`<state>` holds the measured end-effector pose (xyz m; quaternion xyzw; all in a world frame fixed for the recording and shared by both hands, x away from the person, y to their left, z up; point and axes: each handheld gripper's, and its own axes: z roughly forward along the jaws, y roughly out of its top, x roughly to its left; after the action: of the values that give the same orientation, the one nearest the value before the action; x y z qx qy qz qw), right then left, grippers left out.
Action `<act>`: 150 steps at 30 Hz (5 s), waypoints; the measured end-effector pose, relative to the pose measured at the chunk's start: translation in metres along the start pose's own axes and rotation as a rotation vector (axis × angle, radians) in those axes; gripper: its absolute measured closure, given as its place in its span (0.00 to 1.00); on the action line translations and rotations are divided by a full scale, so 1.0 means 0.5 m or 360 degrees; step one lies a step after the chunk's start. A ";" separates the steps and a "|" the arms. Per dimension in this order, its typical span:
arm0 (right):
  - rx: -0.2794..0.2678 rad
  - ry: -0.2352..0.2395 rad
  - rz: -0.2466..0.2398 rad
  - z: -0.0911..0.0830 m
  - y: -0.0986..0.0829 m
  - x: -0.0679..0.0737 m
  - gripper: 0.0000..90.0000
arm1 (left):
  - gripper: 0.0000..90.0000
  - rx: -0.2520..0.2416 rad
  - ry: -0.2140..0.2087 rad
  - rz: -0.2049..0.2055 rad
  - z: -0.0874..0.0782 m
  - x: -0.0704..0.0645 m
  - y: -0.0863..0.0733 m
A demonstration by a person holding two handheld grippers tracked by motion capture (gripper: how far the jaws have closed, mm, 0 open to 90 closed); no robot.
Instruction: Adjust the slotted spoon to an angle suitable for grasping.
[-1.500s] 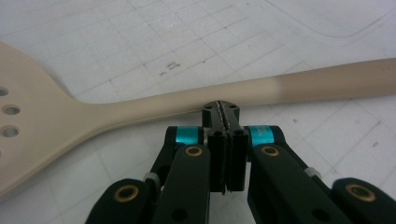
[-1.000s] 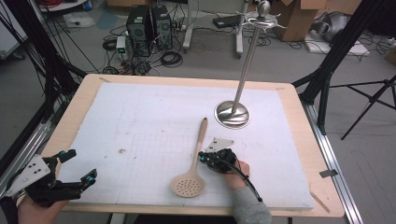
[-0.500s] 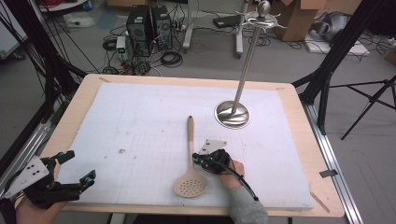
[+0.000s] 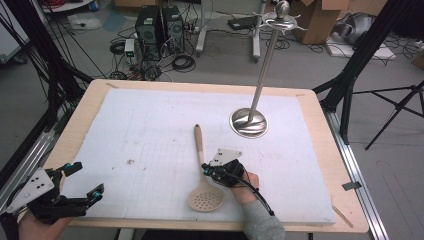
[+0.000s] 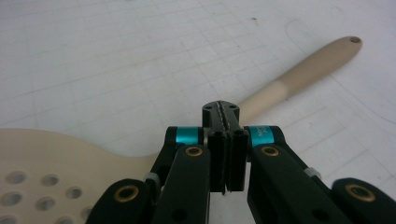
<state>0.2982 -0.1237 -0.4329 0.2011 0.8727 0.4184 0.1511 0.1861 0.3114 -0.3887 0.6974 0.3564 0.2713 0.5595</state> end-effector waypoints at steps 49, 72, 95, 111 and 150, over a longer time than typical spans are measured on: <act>0.0246 0.0188 -0.0153 0.015 0.003 0.033 1.00 | 0.02 -0.0011 0.0023 -0.0008 0.000 0.008 0.000; 0.0317 0.0128 -0.0113 -0.031 -0.023 0.016 1.00 | 0.02 -0.0003 -0.0041 0.0011 0.033 0.005 0.008; 0.0355 0.0145 -0.0035 -0.095 -0.072 -0.020 1.00 | 0.02 0.0008 -0.0102 0.0019 0.066 0.001 0.012; 0.0136 0.0029 -0.0015 -0.129 -0.048 -0.045 1.00 | 0.02 0.0013 -0.0095 0.0025 0.063 0.001 0.011; 0.0139 0.0041 0.0177 -0.084 -0.102 -0.112 1.00 | 0.02 0.0032 -0.0054 0.0025 0.042 0.000 0.002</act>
<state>0.3176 -0.2075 -0.4428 0.2503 0.8795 0.3902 0.1075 0.2023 0.2989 -0.3925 0.7102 0.3442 0.2602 0.5562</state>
